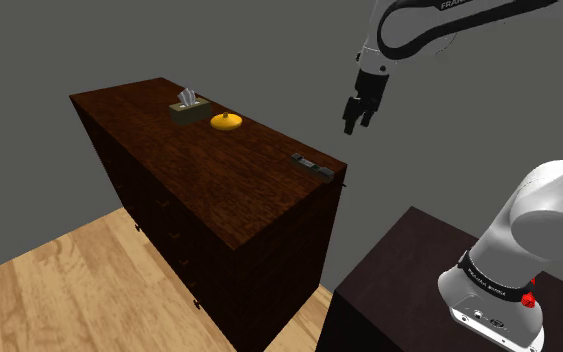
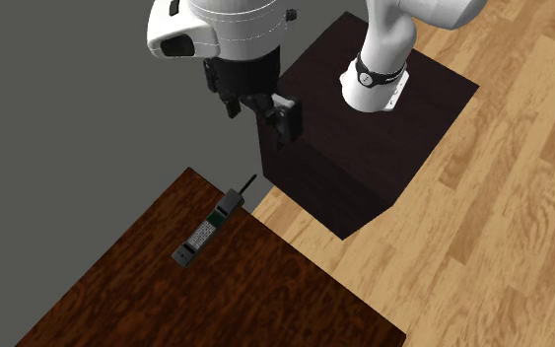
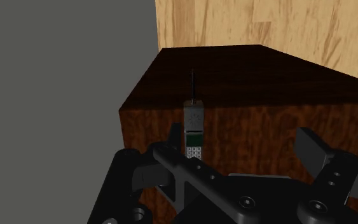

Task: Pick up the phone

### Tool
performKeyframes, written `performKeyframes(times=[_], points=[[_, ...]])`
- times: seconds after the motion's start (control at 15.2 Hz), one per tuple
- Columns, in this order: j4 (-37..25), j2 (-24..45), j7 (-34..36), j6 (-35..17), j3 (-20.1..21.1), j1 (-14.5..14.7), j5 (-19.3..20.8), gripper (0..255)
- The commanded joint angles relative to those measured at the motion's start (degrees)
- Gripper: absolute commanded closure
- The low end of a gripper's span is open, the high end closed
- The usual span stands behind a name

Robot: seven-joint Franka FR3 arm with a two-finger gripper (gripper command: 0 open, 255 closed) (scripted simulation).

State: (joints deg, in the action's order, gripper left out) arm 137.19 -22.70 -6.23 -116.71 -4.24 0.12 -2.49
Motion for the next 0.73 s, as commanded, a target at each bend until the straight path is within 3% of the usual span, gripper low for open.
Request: performKeyframes(times=[0.0, 0.66], points=[[-0.96, 4.58, -0.50, -3.25, -0.04, 0.19, 0.06, 0], [-8.18, 26.24, -2.79, -15.60, -0.16, 0.49, 0.35, 0]])
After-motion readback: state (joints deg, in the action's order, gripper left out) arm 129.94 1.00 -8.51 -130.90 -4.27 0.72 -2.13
